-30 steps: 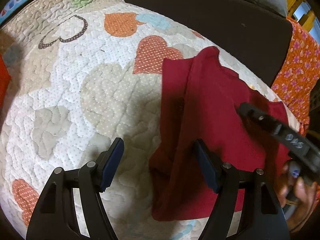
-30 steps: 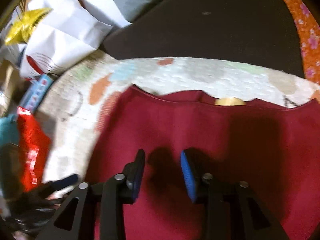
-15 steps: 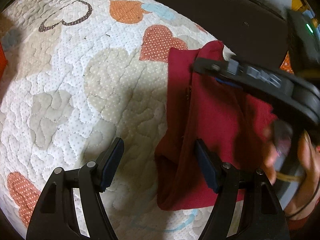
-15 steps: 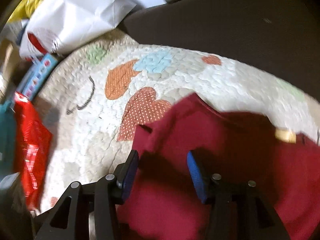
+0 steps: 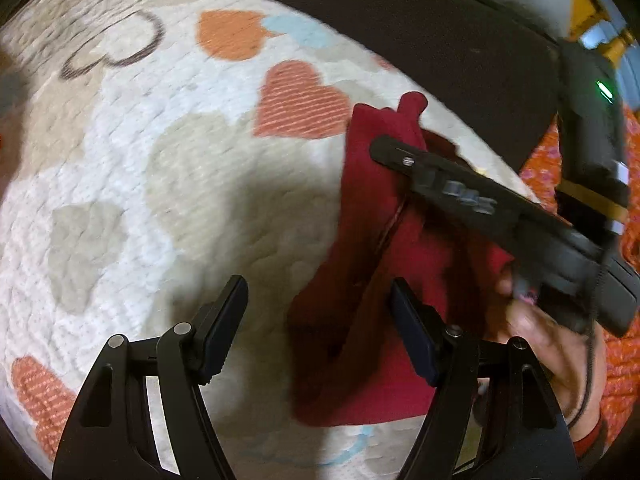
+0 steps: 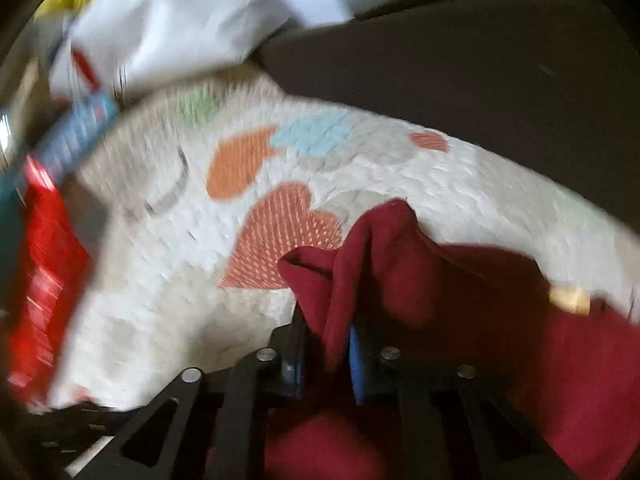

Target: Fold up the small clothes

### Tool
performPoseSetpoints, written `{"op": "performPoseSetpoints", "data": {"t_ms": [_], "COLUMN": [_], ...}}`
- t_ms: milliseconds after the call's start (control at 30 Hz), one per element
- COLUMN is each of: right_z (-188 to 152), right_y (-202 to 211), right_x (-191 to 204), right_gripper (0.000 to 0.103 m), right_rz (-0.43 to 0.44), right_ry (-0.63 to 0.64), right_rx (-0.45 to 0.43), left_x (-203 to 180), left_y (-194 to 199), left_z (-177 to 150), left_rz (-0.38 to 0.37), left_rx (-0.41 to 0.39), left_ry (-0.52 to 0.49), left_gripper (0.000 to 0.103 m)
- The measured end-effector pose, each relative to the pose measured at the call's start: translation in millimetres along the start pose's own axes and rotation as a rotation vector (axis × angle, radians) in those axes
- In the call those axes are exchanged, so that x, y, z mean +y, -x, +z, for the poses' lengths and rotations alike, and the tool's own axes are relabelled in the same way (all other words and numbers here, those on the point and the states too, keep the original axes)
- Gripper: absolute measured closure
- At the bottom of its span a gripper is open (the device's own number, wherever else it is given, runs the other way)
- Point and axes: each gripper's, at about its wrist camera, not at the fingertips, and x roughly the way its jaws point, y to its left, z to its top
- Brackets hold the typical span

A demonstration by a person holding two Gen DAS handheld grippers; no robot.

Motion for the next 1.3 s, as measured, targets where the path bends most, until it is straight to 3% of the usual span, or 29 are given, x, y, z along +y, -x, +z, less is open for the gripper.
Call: {"op": "performPoseSetpoints", "data": {"t_ms": [133, 300, 367, 433, 500, 567, 933, 1033, 1300], "right_z": [-6.2, -6.1, -7.6, -10.4, -13.2, -14.6, -10.3, -2.3, 9.1], "right_y": [31.6, 41.9, 40.1, 42.1, 48.0, 55.4, 22.7, 8.2, -18.5], "right_x": [-10.8, -14.1, -17.1, -22.0, -27.5, -31.0, -4.8, -1.7, 9.2], "right_gripper": [0.090, 0.090, 0.089, 0.081, 0.053, 0.052, 0.051, 0.051, 0.049], "right_rz": [0.066, 0.104, 0.123, 0.119, 0.123, 0.144, 0.135, 0.176, 0.163], "right_ry": [-0.063, -0.092, -0.119, -0.144, -0.180, -0.224, -0.158, -0.124, -0.032], "right_rx": [-0.069, -0.082, -0.068, -0.051, -0.066, -0.084, 0.105, 0.179, 0.270], "left_x": [-15.6, -21.2, -21.0, -21.4, -21.5, -24.4, -36.1, -36.7, -36.0], "left_y": [-3.9, -20.2, -17.8, -13.2, -7.5, -5.1, 9.1, 9.8, 5.7], "left_z": [3.9, -2.5, -4.4, -2.9, -2.7, -4.2, -16.6, -19.3, -21.1], "left_rz": [-0.045, -0.054, -0.078, -0.099, -0.106, -0.114, -0.123, -0.118, -0.105], "left_rx": [0.002, 0.047, 0.033, 0.007, -0.020, -0.026, -0.053, -0.049, -0.034], "left_ry": [-0.049, -0.063, -0.048, -0.041, -0.041, -0.048, -0.093, -0.106, -0.099], "left_gripper": [0.030, 0.031, 0.037, 0.042, 0.045, 0.045, 0.046, 0.046, 0.047]}}
